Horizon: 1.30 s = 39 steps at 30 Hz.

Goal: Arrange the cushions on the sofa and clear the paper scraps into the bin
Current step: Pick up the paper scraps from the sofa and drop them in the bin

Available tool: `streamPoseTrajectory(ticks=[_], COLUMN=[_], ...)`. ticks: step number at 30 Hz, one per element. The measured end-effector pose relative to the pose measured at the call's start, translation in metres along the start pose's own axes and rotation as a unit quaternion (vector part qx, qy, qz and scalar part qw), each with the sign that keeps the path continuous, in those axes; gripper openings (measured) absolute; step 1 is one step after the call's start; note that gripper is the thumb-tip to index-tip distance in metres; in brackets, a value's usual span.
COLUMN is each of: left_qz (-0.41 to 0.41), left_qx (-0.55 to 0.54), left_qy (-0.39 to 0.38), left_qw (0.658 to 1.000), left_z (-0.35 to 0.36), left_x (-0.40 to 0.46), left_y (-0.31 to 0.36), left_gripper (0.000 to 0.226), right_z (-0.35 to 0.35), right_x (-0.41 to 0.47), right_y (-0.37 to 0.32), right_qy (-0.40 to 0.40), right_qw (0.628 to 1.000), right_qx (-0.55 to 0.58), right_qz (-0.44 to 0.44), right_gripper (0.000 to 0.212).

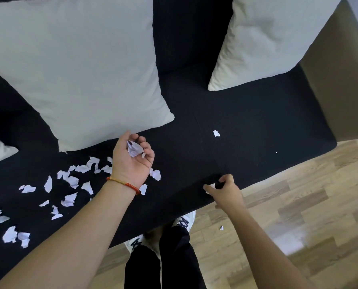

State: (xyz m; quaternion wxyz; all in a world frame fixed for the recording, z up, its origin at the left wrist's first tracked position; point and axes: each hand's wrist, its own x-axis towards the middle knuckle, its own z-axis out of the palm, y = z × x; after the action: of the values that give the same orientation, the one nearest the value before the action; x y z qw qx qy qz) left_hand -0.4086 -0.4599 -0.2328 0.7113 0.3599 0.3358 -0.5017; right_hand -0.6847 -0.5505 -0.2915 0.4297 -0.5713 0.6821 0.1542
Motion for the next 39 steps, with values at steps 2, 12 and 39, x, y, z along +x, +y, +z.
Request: streamPoseTrajectory(ticks=[2, 12, 39], left_qz=[0.005, 0.011, 0.031], left_qx=[0.0, 0.019, 0.102], left_qy=[-0.002, -0.019, 0.036], left_qw=[1.0, 1.0, 0.994], left_z=[0.001, 0.022, -0.007], left_x=[-0.001, -0.007, -0.001], left_y=[0.003, 0.006, -0.005], left_gripper=[0.024, 0.021, 0.024], right_z=[0.012, -0.01, -0.001], right_x=[-0.003, 0.011, -0.037], right_y=[-0.003, -0.059, -0.18], right_qy=[0.005, 0.059, -0.013], right_qw=[1.0, 0.993, 0.931], right_qx=[-0.01, 0.01, 0.086], right_qz=[-0.017, -0.102, -0.354], right_gripper=[0.048, 0.019, 0.016])
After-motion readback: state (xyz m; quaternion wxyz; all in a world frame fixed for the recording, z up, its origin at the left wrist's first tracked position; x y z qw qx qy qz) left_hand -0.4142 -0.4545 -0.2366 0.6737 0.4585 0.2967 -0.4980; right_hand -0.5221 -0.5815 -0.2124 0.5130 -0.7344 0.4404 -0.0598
